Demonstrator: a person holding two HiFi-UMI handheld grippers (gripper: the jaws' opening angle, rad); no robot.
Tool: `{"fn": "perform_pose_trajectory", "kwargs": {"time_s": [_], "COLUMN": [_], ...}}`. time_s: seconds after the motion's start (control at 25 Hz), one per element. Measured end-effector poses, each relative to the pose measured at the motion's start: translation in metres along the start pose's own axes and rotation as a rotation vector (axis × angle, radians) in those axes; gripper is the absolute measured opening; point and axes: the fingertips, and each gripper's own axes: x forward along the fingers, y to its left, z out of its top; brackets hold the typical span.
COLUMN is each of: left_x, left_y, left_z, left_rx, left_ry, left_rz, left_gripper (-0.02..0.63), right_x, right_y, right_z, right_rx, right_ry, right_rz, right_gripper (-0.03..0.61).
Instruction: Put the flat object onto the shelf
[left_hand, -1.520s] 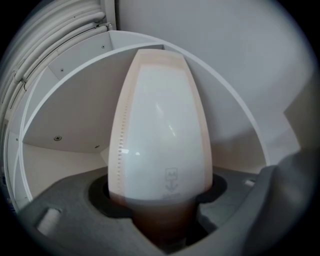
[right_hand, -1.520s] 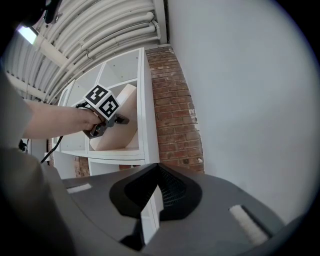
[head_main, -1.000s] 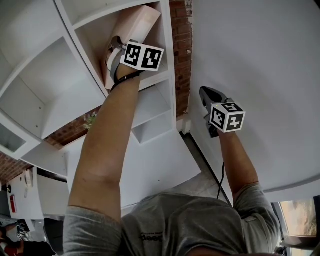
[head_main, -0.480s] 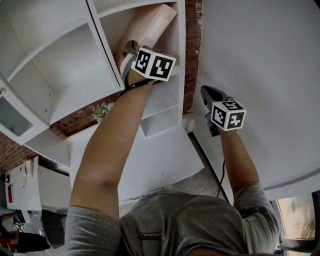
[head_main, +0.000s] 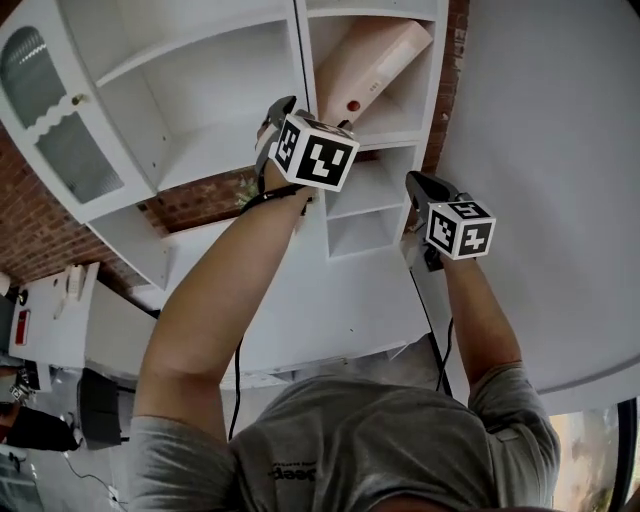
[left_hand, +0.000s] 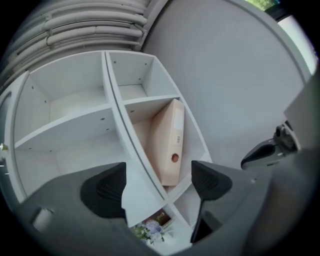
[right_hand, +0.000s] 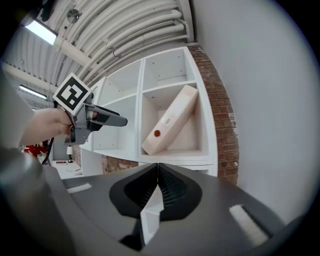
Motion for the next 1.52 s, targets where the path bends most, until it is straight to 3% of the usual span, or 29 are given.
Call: {"fn": "perform_pose_trajectory", "kwargs": {"time_s": [0.4, 0.6, 0.84, 1.2, 1.52], "left_x": [-0.145, -0.223, -0.334, -0.491, -0.596], "left_y": [0.109, 0.164, 0.209, 0.198, 0.141], "left_z": [-0.113, -0.184, -0.261, -0.396, -0.49], "left_rx": [-0.095, -0.145, -0.243, -0.446, -0.613], "left_ry": [0.06, 0.124, 0.177, 0.24, 0.256], "left_rz": [0.164, 0.283, 0.466, 0.665, 0.775], "left_gripper": [0.318, 0.286, 0.214, 0.135, 0.079], "right_x": [0.069, 0.102, 0.122, 0.099, 0.04], "right_y": [0.166, 0.266, 0.399, 0.586, 0.697], "right_z": [-0.005, -0.007, -0.019, -0.079, -0.157], "right_rx": [-0.045, -0.073, -0.095, -0.128, -0.138], "right_ry": [0.034, 0.039, 0.045, 0.122, 0.209], "right_rz": [0.295, 0.464, 0.727, 1.104, 1.357], "right_gripper": [0.012, 0.012, 0.012, 0.012, 0.012]}}
